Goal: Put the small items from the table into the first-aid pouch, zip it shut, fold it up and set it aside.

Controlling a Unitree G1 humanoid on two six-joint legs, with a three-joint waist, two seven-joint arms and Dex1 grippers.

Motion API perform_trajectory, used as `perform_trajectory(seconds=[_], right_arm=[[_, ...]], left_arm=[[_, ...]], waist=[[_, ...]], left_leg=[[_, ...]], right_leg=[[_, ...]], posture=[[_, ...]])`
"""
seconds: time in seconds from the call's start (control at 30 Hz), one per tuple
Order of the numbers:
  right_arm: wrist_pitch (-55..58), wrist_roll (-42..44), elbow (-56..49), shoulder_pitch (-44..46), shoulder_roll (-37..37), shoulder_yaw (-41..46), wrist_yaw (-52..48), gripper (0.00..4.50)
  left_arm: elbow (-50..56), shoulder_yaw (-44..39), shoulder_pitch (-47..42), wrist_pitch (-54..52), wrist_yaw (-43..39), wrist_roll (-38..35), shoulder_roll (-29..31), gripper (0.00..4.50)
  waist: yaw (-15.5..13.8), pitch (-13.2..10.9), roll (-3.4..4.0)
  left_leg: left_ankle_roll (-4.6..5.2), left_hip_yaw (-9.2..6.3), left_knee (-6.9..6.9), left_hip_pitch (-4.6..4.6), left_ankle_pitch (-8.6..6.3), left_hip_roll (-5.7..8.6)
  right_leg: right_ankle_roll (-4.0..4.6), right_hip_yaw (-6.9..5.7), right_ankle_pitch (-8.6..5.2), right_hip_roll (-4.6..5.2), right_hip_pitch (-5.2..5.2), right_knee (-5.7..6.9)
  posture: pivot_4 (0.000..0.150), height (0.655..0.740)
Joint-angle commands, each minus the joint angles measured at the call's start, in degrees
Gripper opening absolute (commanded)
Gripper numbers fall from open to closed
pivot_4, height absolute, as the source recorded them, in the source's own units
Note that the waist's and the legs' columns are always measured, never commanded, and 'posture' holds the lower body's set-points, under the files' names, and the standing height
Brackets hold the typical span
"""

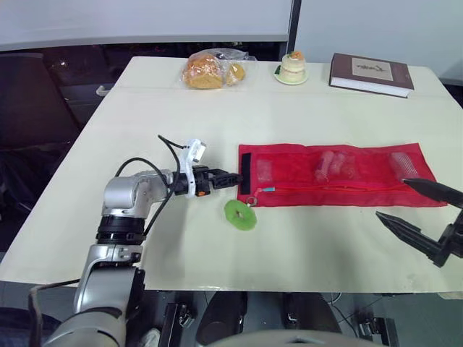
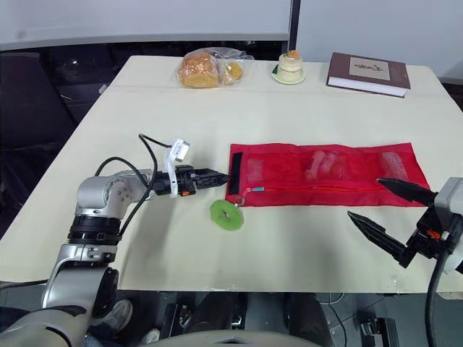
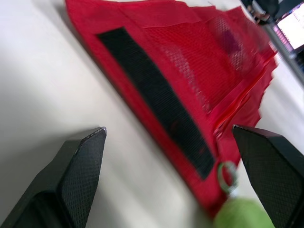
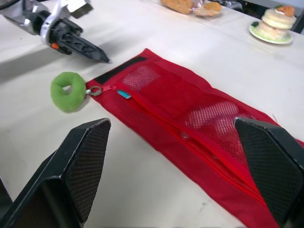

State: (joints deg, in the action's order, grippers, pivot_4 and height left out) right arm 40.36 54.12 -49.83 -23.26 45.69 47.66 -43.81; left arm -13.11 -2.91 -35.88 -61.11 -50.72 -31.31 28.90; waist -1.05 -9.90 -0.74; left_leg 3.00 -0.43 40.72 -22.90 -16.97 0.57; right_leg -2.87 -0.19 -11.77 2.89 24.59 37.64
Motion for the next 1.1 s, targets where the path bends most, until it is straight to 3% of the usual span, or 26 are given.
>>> perform_trajectory(seconds=[0.03, 0.37, 0.4, 0.43, 0.63, 0.73, 0.9, 1.1], right_arm=[[-2.13, 0.97, -2.37, 0.38, 0.11, 0.18, 1.35, 4.43], [-4.92, 4.66, -5.57, -1.47, 0.39, 0.5, 1.59, 4.43], [-5.03, 4.78, -5.71, -1.63, 0.43, 0.45, 1.77, 4.5], [-5.15, 4.84, -5.86, -1.8, 0.51, 0.36, 1.87, 4.5], [-6.2, 5.61, -6.32, -1.42, 1.29, -1.1, 2.38, 4.5], [-6.49, 6.56, -6.67, 1.38, 2.49, -4.99, 3.63, 4.5], [-5.4, 4.34, -7.01, 11.76, 2.85, -21.76, 8.73, 4.5], [-4.71, -6.24, 2.8, 26.71, -4.86, -46.66, 9.62, 4.5]], left_arm=[[-1.03, -1.64, -1.35, -6.09, 2.82, -2.67, -2.48, 4.5], [-2.75, -5.47, -3.24, -14.52, 3.77, -8.12, -6.6, 4.5], [-3.11, -5.91, -3.41, -14.74, 4.11, -8.34, -6.81, 3.98], [-3.44, -6.37, -3.54, -14.82, 4.41, -8.57, -6.99, 3.88], [-4.42, -8.8, -4.1, -15.25, 5.25, -9.86, -7.44, 1.2], [-4.93, -9.21, -4.01, -14.67, 5.76, -9.73, -7.41, 0.13], [-5.46, -9.14, -4.27, -14.25, 6.08, -10.03, -8.3, 0.01], [-6.07, -8.04, -4.2, -13.01, 6.58, -9.22, -9.27, 0.01]], waist=[[0.06, 0.01, 0.0], [0.07, 0.01, -0.01], [0.09, 0.01, -0.01], [0.11, 0.01, -0.01], [0.12, 0.0, -0.02], [0.2, 0.0, -0.02], [0.12, -0.01, -0.05], [0.17, 0.02, -0.17]], left_leg=[[0.0, 0.0, 0.0, 0.0, 0.0, 0.0], [-0.01, 0.0, 0.0, 0.02, 0.0, 0.01], [-0.01, 0.0, 0.0, 0.02, 0.0, 0.01], [-0.01, 0.0, 0.0, 0.02, 0.0, 0.01], [-0.01, 0.0, 0.0, 0.02, 0.0, 0.01], [-0.01, 0.0, -0.01, 0.02, 0.0, 0.01], [-0.03, -0.03, -0.02, 0.01, 0.01, 0.03], [-0.28, -0.02, -0.07, 0.01, 0.16, 0.07]], right_leg=[[0.0, 0.0, 0.0, 0.0, 0.0, 0.0], [0.0, 0.0, 0.0, 0.02, 0.0, 0.01], [0.0, 0.0, 0.0, 0.03, 0.0, 0.01], [0.0, 0.01, 0.0, 0.03, 0.0, 0.01], [0.0, 0.0, 0.0, 0.04, 0.0, 0.01], [0.01, 0.0, -0.01, 0.05, 0.0, 0.01], [0.01, -0.03, -0.01, 0.11, 0.01, 0.0], [0.02, -0.04, -0.01, 0.14, 0.05, -0.02]], posture=[[0.15, 0.7289], [0.15, 0.7289], [0.15, 0.7289], [0.15, 0.7289], [0.15, 0.7289], [0.15, 0.7289], [0.15, 0.7289], [0.15, 0.7289]])
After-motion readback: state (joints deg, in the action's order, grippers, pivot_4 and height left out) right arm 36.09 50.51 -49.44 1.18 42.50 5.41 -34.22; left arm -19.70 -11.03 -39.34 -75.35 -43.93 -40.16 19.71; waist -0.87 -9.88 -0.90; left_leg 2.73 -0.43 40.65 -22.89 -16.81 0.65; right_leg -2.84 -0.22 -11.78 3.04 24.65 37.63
